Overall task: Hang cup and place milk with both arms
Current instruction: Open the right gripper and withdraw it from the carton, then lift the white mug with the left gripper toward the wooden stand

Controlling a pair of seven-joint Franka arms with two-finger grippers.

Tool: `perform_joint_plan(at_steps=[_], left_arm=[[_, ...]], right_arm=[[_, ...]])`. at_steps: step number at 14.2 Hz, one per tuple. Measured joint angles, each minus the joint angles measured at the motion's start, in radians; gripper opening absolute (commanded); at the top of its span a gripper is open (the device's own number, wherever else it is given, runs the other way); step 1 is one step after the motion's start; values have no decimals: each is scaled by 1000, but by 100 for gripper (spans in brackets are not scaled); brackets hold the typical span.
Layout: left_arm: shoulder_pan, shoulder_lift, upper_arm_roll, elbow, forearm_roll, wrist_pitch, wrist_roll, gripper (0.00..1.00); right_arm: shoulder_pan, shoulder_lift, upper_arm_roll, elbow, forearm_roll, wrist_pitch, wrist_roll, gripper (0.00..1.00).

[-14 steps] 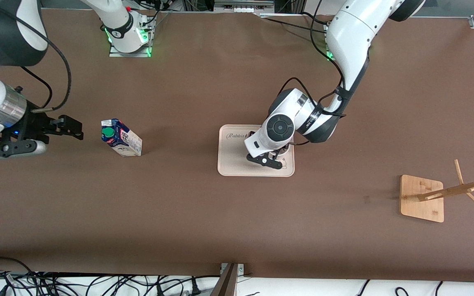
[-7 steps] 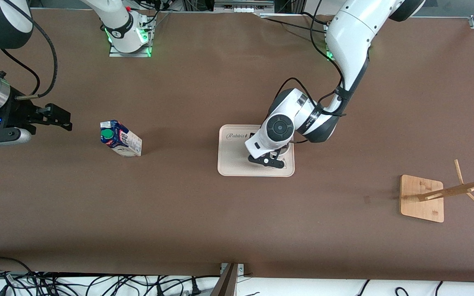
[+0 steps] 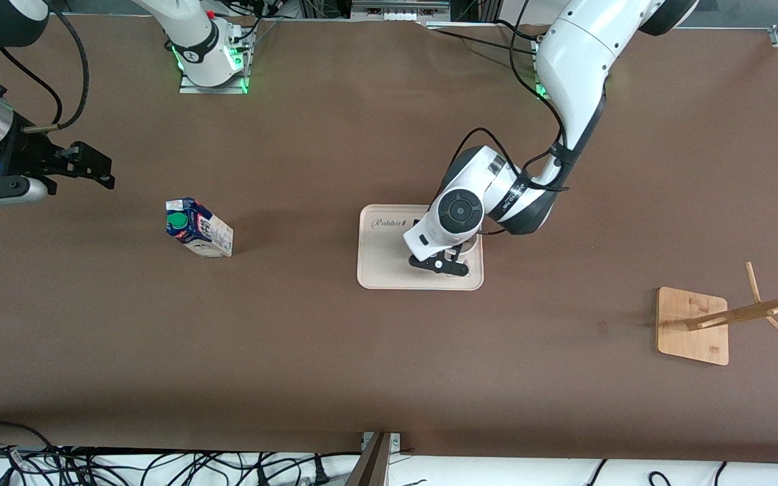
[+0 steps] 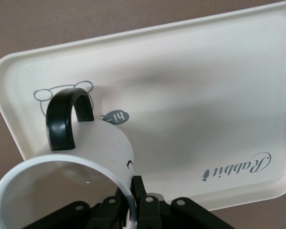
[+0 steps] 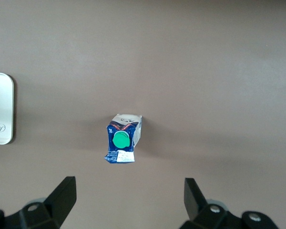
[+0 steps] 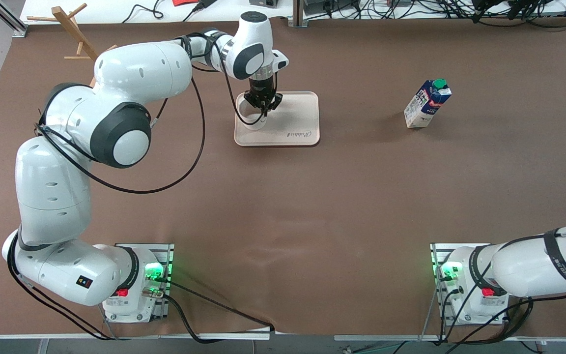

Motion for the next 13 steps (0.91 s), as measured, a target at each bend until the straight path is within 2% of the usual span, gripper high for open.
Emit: perform_joint_plan(at_steps=[3,5,8,11,13], left_arm=[[1,-9,-3,21,0,2,-27,0],[1,-47,-7,68,0,-60,-41,0],[9,-169,-5,153,0,-207,-49,0],[72,-316,5,162,2,-250,-47,0],[149,-359,7,161,3,-263,-33,0]], right_arm=[[-5,-6,6,-8,-2,0,0,100],[-49,-6,51,-10,-3,0,0,100],[-104,-6,106,-10,-9,5,0,100],[-107,-7,110,-8,-14,11,0,100],[-109,-7,110,-2,-14,13,0,100]])
